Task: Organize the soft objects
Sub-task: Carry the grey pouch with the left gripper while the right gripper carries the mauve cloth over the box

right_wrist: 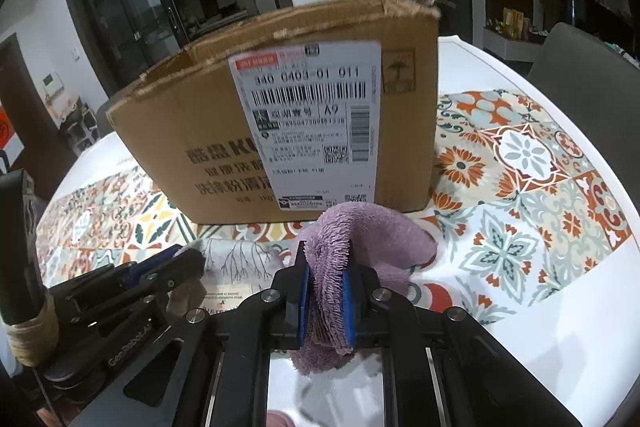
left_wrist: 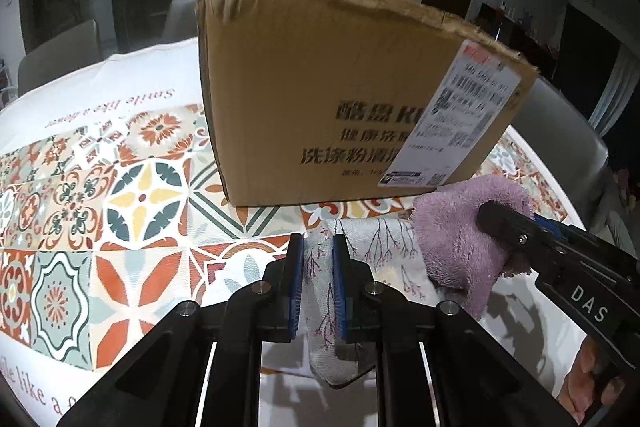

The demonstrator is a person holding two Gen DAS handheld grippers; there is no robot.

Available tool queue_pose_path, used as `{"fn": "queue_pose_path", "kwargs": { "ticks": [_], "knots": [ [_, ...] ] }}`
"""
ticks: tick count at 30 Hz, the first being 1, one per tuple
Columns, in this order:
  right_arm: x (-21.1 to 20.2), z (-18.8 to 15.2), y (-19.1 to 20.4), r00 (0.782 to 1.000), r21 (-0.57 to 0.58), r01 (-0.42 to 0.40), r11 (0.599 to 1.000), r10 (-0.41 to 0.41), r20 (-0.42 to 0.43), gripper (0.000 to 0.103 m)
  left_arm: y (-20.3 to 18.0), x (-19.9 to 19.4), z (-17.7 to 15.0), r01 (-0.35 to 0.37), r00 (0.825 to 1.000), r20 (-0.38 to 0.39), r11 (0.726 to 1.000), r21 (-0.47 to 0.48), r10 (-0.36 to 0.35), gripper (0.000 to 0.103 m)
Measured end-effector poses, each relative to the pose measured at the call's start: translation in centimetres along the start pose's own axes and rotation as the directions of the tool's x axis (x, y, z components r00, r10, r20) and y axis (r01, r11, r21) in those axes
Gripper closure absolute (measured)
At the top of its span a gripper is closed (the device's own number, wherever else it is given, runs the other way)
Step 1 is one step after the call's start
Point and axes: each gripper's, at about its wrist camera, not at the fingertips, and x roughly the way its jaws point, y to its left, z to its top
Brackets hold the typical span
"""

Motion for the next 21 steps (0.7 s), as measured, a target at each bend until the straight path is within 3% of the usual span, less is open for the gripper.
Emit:
{"fn": "queue_pose_path", "kwargs": {
  "ticks": [10,21],
  "knots": [
    [-3.6,0.4,0.4,0.998,-0.011,-0.01,1.0,0.011,0.063,0.088,-0.7,-4.0,-0.2,0.008,0.997,0.072,1.0,-0.017,-0.007,0.088],
    [-7.5,1.0,1.5,0.989,-0.038,-0.012,0.999,0.018,0.145,0.088,-1.7,-8.2,0.2,-0.037,0.988,0.153,0.999,-0.005,0.037,0.088]
  ]
}}
